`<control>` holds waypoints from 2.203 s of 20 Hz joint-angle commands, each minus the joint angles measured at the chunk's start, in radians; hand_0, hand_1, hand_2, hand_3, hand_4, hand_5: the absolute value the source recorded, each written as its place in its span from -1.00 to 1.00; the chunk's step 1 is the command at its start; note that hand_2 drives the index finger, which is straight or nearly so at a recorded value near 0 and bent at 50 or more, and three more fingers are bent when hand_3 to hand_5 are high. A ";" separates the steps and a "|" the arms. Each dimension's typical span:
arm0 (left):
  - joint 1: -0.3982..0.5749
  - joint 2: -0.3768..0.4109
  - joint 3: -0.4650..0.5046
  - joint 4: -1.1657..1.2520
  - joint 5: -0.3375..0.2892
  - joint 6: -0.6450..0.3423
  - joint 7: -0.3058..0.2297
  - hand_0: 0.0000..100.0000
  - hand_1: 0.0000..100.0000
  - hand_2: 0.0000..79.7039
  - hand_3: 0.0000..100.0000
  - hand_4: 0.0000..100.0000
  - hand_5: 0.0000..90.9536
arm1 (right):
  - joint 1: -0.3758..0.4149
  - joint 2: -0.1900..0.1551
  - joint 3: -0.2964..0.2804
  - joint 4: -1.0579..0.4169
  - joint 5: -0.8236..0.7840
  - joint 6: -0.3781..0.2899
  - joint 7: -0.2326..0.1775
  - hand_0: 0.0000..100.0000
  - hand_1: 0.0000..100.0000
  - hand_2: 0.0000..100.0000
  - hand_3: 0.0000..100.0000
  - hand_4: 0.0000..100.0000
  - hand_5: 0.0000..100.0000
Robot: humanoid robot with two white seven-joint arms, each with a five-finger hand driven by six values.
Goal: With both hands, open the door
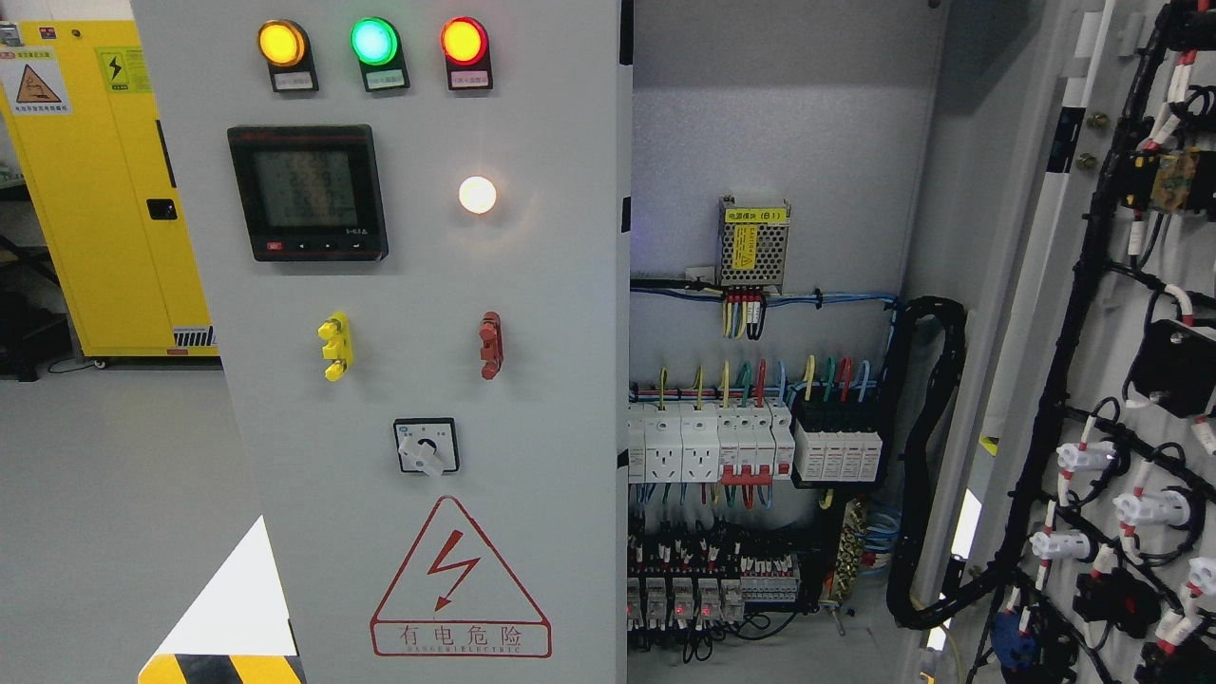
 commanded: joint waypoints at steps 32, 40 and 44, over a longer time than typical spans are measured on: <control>-0.022 -0.006 0.016 0.055 -0.006 -0.160 0.015 -1.00 -1.00 -1.00 -1.00 -1.00 -1.00 | 0.502 -0.194 0.261 -1.947 0.005 -0.142 -0.015 -0.58 -0.78 -1.00 -1.00 -1.00 -1.00; -0.022 -0.008 0.017 0.055 -0.006 -0.194 0.014 -1.00 -1.00 -1.00 -1.00 -1.00 -1.00 | 0.370 -0.180 0.261 -1.947 0.000 -0.260 -0.015 -0.58 -0.78 -1.00 -1.00 -1.00 -1.00; -0.022 -0.016 0.017 0.055 -0.008 -0.188 0.015 -1.00 -1.00 -1.00 -1.00 -1.00 -1.00 | 0.267 -0.157 0.252 -1.947 0.000 -0.264 -0.015 -0.58 -0.78 -1.00 -1.00 -1.00 -1.00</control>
